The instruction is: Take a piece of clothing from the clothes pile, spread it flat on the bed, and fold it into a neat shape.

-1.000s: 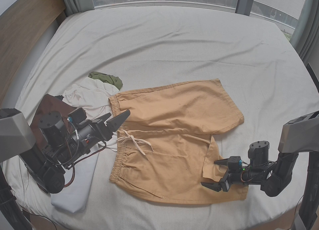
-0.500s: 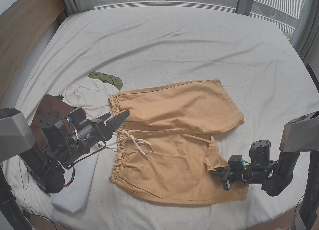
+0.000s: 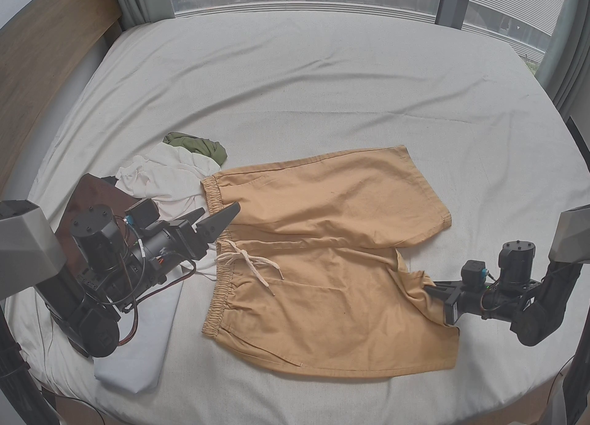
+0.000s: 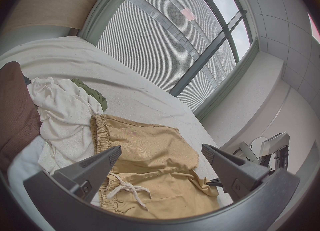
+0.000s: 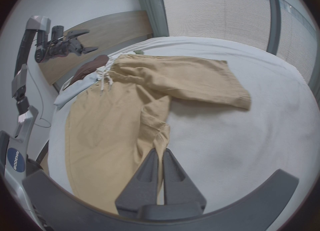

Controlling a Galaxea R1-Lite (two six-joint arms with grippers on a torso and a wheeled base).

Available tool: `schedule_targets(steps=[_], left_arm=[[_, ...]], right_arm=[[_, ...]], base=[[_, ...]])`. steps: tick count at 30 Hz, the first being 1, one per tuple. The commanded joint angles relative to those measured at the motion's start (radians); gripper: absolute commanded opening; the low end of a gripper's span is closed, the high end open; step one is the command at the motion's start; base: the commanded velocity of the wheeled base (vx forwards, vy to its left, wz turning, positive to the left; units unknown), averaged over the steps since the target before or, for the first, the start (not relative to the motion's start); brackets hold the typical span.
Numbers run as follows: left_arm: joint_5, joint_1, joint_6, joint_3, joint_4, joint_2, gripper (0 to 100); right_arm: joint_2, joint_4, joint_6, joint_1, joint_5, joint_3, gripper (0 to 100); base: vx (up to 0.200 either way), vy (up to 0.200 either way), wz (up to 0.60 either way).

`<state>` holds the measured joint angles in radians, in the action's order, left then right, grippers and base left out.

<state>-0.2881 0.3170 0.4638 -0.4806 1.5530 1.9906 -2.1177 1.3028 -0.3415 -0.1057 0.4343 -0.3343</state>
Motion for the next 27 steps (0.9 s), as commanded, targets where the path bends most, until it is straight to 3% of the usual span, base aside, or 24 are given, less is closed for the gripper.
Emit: schedule_targets(steps=[1, 26, 27], left_arm=[[0.0, 0.001, -0.001, -0.001, 0.002, 0.0, 100], [0.004, -0.003, -0.005, 0.004, 0.002, 0.04, 100], [0.004, -0.003, -0.007, 0.004, 0.002, 0.043, 100]], right_arm=[[0.01, 0.012, 0.007, 0.054, 0.003, -0.009, 0], [-0.05, 0.039, 0.108, 0.089, -0.038, -0.115, 0], [-0.047, 0.043, 0.111, 0.09, -0.04, -0.117, 100]], base=[[0.0, 0.0, 0.0], [0.0, 0.0, 0.0], [0.0, 0.0, 0.0]])
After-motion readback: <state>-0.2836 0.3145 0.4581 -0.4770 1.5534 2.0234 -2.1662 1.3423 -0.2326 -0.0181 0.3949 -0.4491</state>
